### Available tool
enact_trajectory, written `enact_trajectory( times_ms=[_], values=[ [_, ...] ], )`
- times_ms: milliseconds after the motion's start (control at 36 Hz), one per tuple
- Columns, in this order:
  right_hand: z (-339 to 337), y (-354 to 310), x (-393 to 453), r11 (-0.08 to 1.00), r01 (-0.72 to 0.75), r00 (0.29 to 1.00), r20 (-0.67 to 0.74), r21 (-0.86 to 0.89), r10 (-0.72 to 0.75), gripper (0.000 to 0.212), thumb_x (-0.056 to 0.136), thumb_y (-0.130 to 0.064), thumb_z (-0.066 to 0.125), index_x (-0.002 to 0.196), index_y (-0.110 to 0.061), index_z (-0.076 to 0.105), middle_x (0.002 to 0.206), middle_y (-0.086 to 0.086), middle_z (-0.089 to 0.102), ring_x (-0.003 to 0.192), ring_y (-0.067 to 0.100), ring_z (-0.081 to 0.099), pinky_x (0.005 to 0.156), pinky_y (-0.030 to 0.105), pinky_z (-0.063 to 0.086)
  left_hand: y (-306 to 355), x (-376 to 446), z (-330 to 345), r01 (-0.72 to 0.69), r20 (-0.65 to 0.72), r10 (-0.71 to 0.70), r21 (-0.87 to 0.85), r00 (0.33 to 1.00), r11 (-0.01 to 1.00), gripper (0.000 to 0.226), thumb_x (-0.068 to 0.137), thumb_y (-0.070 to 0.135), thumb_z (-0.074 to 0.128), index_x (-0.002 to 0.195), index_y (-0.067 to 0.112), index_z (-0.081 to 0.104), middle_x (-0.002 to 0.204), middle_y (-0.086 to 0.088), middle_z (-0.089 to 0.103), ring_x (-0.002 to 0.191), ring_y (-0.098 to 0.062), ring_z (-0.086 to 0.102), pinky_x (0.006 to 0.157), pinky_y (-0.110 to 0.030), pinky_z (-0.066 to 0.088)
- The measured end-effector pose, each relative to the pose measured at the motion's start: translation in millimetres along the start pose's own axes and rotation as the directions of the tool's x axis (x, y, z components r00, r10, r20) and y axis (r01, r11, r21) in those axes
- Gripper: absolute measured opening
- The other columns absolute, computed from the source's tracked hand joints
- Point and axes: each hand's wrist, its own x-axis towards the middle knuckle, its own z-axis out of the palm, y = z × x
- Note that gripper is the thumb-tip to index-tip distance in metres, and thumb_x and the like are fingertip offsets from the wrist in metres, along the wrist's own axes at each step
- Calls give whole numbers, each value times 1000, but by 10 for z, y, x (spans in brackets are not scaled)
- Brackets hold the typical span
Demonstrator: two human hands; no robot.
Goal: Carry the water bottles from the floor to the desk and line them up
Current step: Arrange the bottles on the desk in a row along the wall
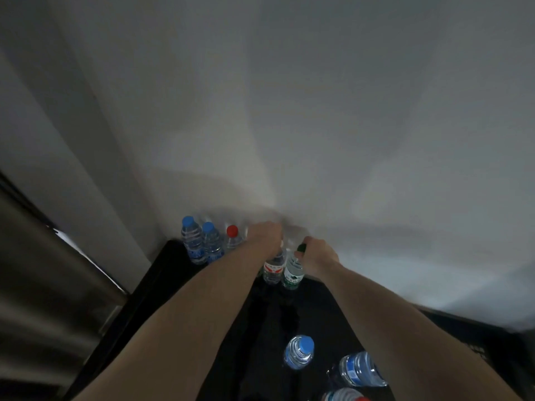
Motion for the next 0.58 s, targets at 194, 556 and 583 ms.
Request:
enact_trajectory(
  times_ms=[194,556,583],
  values=[
    [76,-13,26,998,-27,1000,-4,62,27,30,102,-33,56,127,-17,59,115,8,69,101,28,67,79,35,53,1,51,38,5,-2,-5,31,1000,999,16,88,18,69,103,17,73,103,-7,72,92,-26,68,81,-36,56],
    [-30,-13,-82,998,-13,999,46,56,10,42,101,-37,57,137,-16,54,120,11,67,104,29,66,87,37,57,27,21,84,-15,-6,16,116,1000,993,17,92,15,64,108,15,69,107,-7,71,95,-26,67,82,-36,54],
    [-54,-8,-113,998,-3,999,41,57,1,45,101,-36,56,141,-17,50,125,12,66,107,30,66,87,36,56,36,9,86,-21,4,20,128,1000,992,17,92,16,64,108,14,68,106,-7,70,95,-25,67,81,-35,54]
  ],
)
